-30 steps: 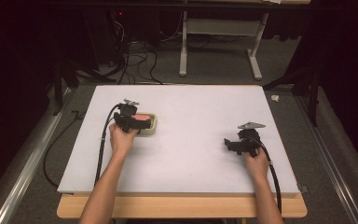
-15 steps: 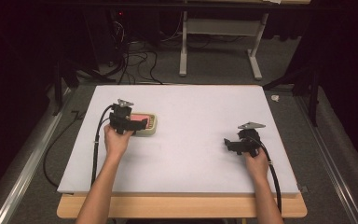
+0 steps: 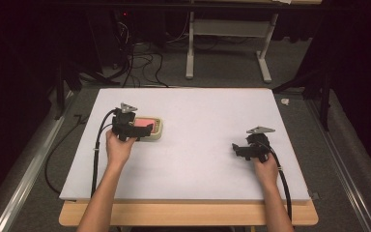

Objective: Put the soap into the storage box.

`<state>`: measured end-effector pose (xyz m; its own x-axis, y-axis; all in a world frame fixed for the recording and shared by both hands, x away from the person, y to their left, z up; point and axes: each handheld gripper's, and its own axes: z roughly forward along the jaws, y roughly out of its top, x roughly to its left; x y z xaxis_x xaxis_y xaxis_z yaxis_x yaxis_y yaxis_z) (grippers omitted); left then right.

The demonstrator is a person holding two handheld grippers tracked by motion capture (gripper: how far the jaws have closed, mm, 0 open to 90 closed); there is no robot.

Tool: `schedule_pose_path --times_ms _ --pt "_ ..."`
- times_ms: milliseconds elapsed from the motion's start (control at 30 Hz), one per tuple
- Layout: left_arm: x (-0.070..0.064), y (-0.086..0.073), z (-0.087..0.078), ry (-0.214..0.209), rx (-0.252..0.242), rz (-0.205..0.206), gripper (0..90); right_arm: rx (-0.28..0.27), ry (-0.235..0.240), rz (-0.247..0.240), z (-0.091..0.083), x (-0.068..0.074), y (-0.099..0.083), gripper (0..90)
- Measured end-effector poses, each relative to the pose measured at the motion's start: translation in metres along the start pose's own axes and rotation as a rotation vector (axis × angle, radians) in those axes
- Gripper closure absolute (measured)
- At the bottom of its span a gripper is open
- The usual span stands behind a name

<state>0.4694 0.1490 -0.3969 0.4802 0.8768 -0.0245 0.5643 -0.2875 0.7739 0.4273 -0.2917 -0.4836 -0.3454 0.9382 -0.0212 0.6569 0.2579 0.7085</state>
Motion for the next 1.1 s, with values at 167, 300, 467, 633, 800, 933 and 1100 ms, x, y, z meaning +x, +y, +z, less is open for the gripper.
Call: schedule_pose_path --times_ms 167,300,467,633,800,933,1100 --pt "-0.004 0.000 -0.006 -0.012 -0.009 0.013 9.4 0.000 0.000 0.000 0.000 0.000 0.000 15.8" --pt "-0.006 -0.002 -0.012 -0.030 -0.026 0.004 10.7 0.000 0.000 0.000 0.000 0.000 0.000 15.8" --pt "-0.008 -0.006 -0.017 -0.036 -0.038 0.002 11.0 0.000 0.001 0.000 0.000 0.000 0.000 15.8" --pt "-0.008 -0.010 -0.022 -0.044 -0.044 0.000 11.1 0.000 0.001 0.000 0.000 0.000 0.000 15.8" --pt "-0.008 -0.013 -0.026 -0.047 -0.055 -0.004 11.8 0.000 0.000 0.000 0.000 0.000 0.000 15.8" --pt "-0.009 -0.016 -0.029 -0.054 -0.060 -0.005 12.1 0.000 0.000 0.000 0.000 0.000 0.000 15.8" --pt "-0.013 -0.020 -0.033 -0.065 -0.064 0.000 12.3 0.000 0.000 -0.001 0.000 0.000 0.000 15.8"
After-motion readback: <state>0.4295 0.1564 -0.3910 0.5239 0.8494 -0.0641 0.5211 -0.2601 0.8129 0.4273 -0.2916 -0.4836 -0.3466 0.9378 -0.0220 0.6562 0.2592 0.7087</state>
